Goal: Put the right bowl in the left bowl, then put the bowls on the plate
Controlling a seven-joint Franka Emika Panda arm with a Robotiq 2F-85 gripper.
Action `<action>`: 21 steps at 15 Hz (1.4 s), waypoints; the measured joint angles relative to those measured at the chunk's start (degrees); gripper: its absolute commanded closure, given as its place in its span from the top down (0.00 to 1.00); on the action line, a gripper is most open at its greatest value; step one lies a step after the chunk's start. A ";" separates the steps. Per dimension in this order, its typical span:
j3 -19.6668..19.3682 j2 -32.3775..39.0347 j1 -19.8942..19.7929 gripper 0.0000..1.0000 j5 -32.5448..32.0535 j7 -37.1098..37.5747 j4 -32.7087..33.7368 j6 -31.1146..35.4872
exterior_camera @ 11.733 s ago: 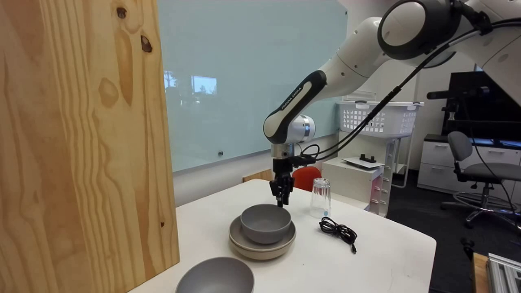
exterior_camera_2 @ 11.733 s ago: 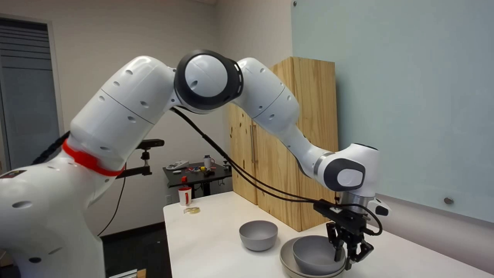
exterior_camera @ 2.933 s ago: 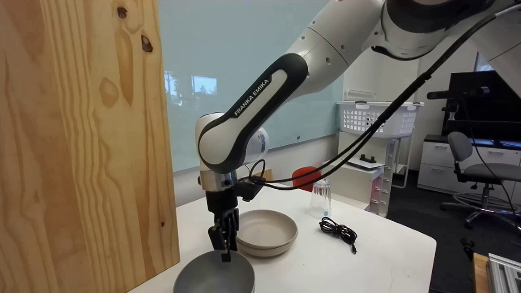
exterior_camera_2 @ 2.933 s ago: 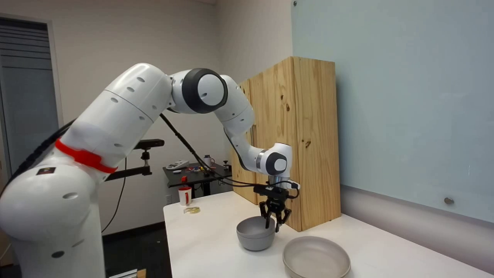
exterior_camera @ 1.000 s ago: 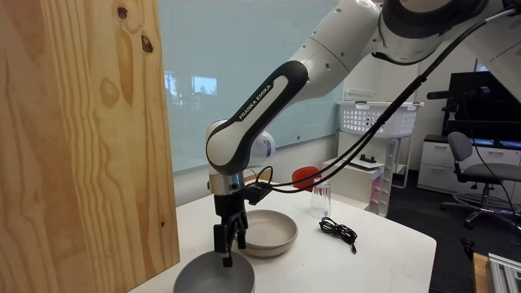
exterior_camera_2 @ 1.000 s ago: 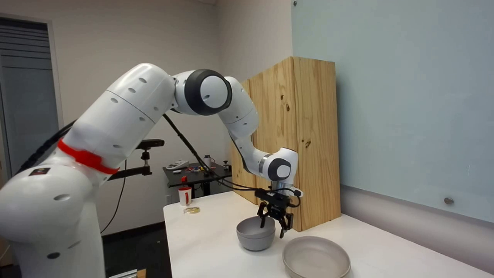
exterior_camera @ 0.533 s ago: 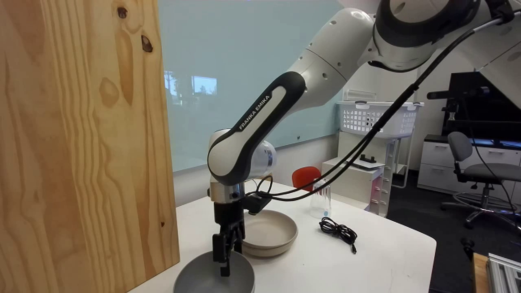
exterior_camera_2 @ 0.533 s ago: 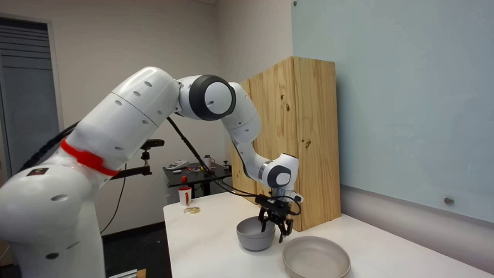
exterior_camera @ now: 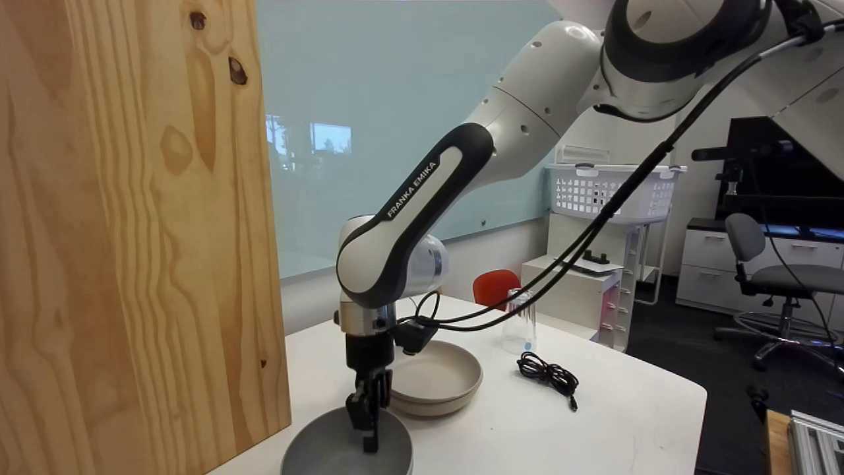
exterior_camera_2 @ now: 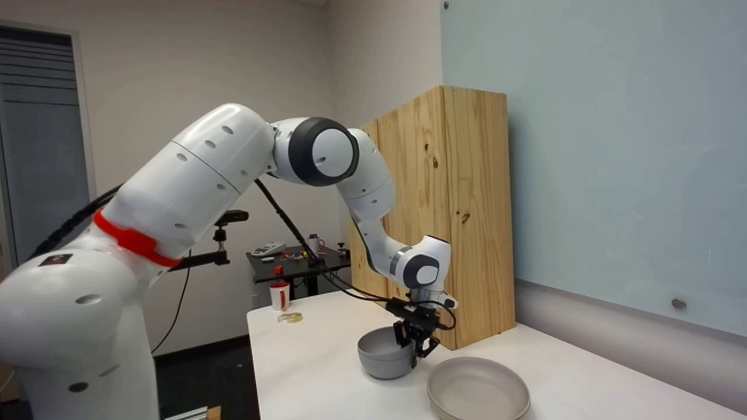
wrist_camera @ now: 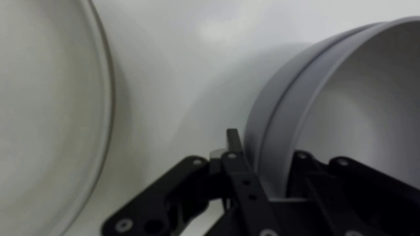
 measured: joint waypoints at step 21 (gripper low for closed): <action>-0.21 -3.69 -2.00 0.04 1.90 2.42 3.46 -5.30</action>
